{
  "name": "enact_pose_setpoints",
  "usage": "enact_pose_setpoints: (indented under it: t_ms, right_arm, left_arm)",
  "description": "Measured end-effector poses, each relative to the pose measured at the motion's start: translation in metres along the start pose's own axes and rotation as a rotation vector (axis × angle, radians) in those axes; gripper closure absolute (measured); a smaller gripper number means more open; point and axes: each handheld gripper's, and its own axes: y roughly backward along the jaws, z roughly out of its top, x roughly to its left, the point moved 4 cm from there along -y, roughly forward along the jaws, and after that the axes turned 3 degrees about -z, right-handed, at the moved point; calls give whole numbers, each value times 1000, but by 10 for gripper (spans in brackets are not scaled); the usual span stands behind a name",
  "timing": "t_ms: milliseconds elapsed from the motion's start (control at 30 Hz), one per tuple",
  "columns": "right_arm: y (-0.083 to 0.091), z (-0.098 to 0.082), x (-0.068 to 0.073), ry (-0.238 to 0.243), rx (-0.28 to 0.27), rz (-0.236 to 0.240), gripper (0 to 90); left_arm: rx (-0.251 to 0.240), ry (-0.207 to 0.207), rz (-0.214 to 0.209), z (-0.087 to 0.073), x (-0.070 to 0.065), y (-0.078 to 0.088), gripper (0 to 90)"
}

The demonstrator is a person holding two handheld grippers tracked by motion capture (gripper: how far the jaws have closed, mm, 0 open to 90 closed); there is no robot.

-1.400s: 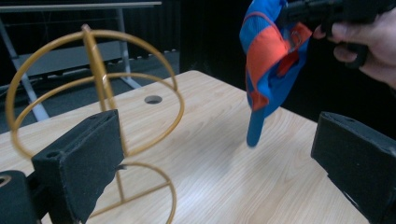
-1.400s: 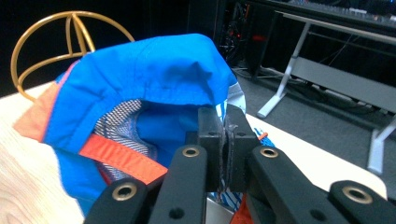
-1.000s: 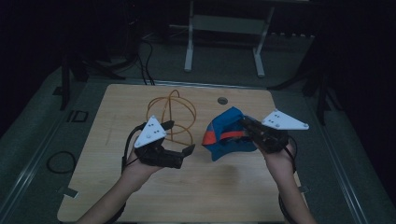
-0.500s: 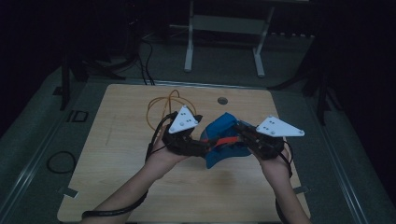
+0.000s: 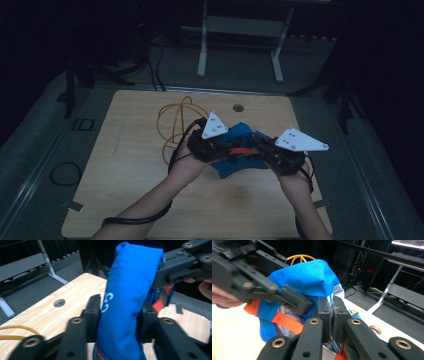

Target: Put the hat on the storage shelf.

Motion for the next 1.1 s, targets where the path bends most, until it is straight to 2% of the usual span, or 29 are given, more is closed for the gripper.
enact_pose_setpoints:
  t_ms: [100, 133, 167, 367, 500, 533, 600, 633, 733, 867, 900, 933, 967, 1100]
  right_arm:
    - [0, -1, 4, 2, 5, 12, 874]
    - [0, -2, 6, 5, 10, 10, 874]
    - [0, -3, 6, 2, 10, 10, 874]
    - [2, -9, 5, -23, 7, 11, 868]
    - [9, -8, 4, -33, -6, 20, 810]
    - [12, -7, 4, -40, -9, 32, 771]
    - [20, -6, 5, -43, -21, 39, 756]
    - [24, -5, 6, -39, -25, 45, 739]
    - [37, -1, 8, -38, -62, 57, 717]
    - [55, 4, 4, -36, -108, 35, 686]
    - [59, 5, 2, -37, -113, 20, 686]
    - [62, 5, -1, -35, -115, 12, 686]
    - [64, 5, -4, -37, -117, 3, 686]
    - [66, 0, -11, -64, -109, -5, 687]
  left_arm:
    - [17, -36, 4, -1, -3, -2, 853]
    - [17, -51, 14, -1, -3, -3, 873]
    - [25, -69, 24, -2, -4, -3, 879]
    - [19, -112, 42, 0, -9, -3, 888]
    - [1, -177, 52, 4, -12, 2, 889]
    - [-5, -194, 72, 5, -13, 3, 889]
    - [-12, -207, 64, 6, -13, 6, 889]
    - [-23, -211, 76, 7, -13, 8, 889]
    - [-43, -218, 75, 7, -10, 12, 888]
    - [-88, -262, 67, 6, -9, 17, 888]
    - [-97, -276, 60, 6, -9, 19, 888]
    - [-120, -306, 40, 6, -10, 21, 888]
    - [-139, -327, 52, 6, -11, 23, 888]
    - [-176, -355, 24, 6, -8, 28, 888]
